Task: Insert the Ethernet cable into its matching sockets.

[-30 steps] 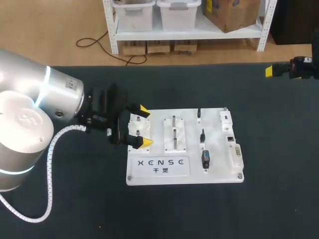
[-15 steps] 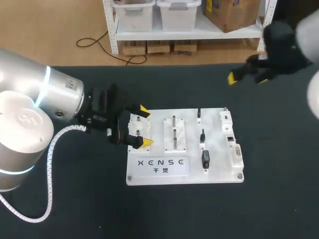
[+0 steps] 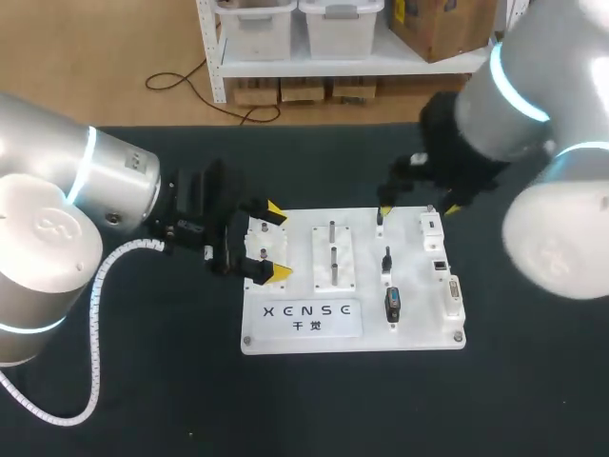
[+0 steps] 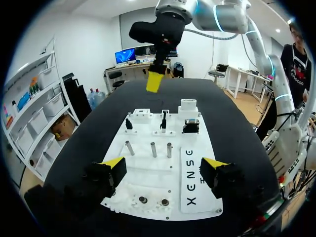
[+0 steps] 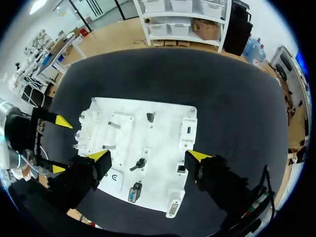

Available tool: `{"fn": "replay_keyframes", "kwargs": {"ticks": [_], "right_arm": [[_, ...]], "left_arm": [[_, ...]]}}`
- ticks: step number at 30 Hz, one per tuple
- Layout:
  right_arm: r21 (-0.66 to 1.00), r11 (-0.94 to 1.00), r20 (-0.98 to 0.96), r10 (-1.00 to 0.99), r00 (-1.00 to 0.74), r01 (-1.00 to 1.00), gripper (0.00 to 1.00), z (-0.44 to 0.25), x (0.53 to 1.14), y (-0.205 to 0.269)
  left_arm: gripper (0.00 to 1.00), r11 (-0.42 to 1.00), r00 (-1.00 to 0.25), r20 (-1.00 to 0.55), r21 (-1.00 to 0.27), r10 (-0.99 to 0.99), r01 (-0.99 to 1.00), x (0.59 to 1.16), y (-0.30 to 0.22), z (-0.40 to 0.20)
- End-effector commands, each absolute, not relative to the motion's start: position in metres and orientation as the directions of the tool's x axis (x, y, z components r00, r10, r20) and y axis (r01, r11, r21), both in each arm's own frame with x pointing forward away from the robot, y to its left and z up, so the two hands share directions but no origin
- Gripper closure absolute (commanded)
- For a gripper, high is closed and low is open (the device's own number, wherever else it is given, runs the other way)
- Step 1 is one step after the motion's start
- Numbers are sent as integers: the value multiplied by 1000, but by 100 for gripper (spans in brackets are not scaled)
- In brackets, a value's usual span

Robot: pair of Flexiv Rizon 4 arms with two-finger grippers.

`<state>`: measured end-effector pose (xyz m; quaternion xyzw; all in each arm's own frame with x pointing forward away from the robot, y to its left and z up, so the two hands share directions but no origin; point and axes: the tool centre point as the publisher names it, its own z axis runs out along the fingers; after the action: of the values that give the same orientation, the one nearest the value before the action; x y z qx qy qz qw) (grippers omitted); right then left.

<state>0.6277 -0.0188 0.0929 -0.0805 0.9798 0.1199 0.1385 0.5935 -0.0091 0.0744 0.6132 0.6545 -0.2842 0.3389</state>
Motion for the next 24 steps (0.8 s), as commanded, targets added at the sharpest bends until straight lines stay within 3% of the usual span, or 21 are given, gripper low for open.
{"fn": "replay_keyframes", "kwargs": {"ticks": [1,24], "right_arm": [[78,986,-257,-122,-959,-147,0,80,626,-4],[65,992,-142,-102,-985,-112,0,29,604,-2]], "left_arm": [[0,86,-18,-792,44,611,995,594,-10,74],[0,86,-18,-792,44,611,995,594,-10,74]]}}
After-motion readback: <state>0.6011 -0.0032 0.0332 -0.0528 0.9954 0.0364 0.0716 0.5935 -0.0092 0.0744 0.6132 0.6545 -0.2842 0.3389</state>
